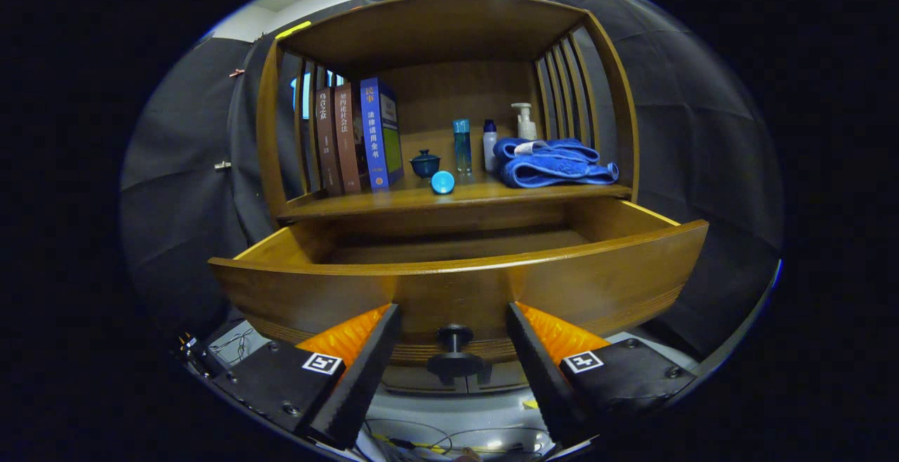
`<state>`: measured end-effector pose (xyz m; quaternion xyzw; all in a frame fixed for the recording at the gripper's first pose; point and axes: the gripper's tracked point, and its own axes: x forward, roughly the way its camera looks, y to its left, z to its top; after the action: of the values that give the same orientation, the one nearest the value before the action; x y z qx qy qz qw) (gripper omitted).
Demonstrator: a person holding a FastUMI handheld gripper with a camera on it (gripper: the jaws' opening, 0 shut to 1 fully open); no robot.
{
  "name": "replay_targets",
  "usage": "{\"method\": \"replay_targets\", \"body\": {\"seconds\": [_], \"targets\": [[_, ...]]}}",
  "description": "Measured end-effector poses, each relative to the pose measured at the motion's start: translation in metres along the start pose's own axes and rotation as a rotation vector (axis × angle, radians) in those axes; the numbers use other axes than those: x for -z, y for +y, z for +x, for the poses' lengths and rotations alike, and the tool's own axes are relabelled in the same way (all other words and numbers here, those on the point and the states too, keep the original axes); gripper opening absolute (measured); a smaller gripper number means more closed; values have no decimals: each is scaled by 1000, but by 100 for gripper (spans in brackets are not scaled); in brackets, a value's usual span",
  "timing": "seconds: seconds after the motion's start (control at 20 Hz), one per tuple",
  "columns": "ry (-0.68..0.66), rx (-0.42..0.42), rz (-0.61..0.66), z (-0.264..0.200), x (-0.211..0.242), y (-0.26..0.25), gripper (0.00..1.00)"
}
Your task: Pull open the drawer, take out the items inside it, and place them on the countertop above the cabinet.
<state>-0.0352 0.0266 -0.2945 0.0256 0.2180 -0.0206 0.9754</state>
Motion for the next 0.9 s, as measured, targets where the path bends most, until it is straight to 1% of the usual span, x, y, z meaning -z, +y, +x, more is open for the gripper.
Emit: {"method": "replay_targets", "body": {"seconds": [0.05,0.25,0.55,0.9], "targets": [[-13,0,2,11,-3,1,98],[-42,3,-21,36,-13,2,99],[-61,4,-32,74,-22,2,100],[-72,6,-41,104,-29,3,99]]}}
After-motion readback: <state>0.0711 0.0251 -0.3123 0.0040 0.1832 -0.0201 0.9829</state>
